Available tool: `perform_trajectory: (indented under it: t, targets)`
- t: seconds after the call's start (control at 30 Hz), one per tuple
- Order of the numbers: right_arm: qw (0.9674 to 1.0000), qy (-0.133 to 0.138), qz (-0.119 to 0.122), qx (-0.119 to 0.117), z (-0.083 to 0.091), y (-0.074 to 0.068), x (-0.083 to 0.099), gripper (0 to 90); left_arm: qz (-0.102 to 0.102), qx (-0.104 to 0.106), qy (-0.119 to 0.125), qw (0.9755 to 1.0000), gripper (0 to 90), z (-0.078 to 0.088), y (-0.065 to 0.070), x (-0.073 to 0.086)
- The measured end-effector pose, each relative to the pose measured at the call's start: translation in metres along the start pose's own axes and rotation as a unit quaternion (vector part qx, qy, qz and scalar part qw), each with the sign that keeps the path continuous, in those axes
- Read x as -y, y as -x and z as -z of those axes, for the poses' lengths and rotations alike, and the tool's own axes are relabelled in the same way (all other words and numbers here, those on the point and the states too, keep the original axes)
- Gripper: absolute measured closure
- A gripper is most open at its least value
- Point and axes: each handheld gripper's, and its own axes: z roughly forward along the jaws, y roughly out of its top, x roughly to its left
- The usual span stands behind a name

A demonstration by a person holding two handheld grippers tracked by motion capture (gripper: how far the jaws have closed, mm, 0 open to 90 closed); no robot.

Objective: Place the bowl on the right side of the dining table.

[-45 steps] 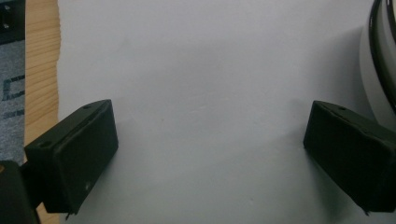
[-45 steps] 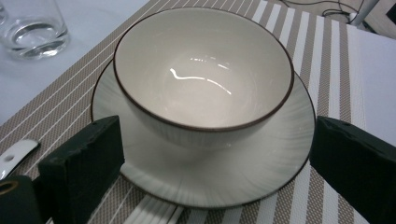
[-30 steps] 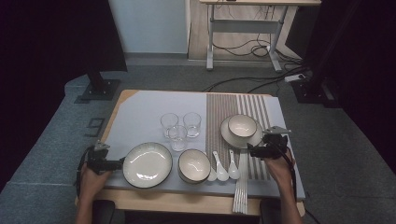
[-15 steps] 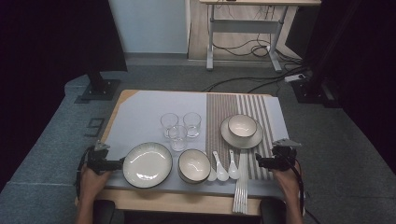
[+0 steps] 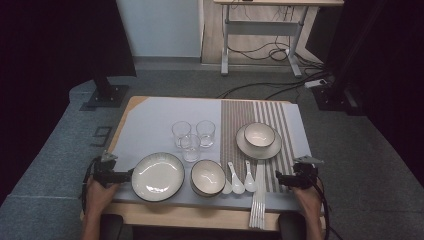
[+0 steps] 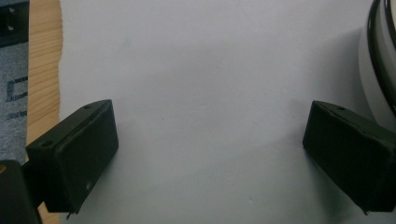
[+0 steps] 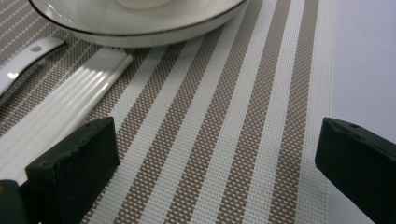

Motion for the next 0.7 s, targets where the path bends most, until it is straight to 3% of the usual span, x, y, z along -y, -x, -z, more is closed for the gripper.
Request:
perform_trajectory:
  t: [0.33, 0.43, 0.7]
  targets:
    - [0.9998, -0.016, 0.001, -0.010, -0.0065, 0.0023, 0.0045, 0.0, 0.001, 0.001, -0.002, 1.0000, 3.1, 0.0001, -0.0003, -0.0001]
    - [0.9995, -0.027, 0.018, 0.005, -0.0087, -0.0019, 0.0040, 0.0, 0.001, 0.002, -0.002, 1.0000, 3.1, 0.0001, -0.0004, -0.0001]
    - [0.9994, -0.027, 0.019, 0.004, -0.0089, -0.0019, 0.0041, 0.0, 0.001, 0.002, -0.002, 1.0000, 3.1, 0.0000, -0.0004, 0.0000]
